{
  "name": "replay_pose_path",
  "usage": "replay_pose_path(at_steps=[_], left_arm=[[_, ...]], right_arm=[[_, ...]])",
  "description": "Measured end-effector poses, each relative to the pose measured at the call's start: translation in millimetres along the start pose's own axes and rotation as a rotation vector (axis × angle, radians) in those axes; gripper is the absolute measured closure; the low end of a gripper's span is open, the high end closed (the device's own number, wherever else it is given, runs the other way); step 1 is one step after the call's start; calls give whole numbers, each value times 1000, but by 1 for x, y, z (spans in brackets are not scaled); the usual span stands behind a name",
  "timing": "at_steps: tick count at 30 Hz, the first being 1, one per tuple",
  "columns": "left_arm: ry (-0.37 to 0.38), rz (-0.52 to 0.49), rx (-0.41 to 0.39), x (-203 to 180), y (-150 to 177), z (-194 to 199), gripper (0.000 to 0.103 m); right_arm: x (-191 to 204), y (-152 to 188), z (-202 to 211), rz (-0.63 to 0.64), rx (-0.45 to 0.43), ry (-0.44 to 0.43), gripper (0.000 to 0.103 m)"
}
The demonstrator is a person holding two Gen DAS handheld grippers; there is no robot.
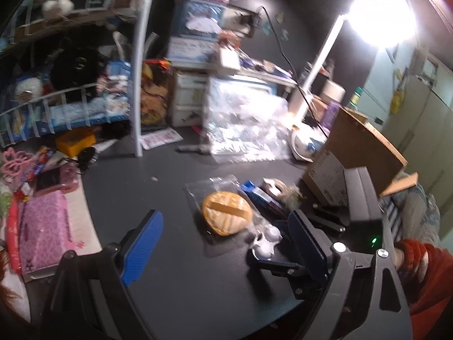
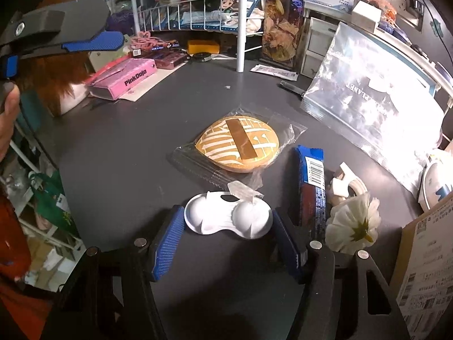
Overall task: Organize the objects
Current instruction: 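Move the right gripper to the white plastic mask, then grasp the white mask with the right gripper and drop it into the box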
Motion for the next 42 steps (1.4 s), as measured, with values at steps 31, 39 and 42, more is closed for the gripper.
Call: replay_pose_path(at_steps=[31, 39, 42], left_arm=[[357, -337, 168, -218, -114, -14, 79], [372, -365, 281, -256, -135, -67, 79], [355, -366, 307, -257, -136, -79, 79]], right_arm=[[-67, -6, 229, 73, -343, 200, 43], [-131, 18, 231, -32, -233, 192, 43], [-144, 21, 223, -53, -184, 179, 43]])
Point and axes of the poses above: each gripper's, at about its wrist camera, not at the fingertips, and z roughly against the way its jaws point, x to its left, y to its underside, the point moved 7 cm from there along -z, roughly the way its jaws point, and after that the axes turned 9 degrees about x, right-handed, at the moved point
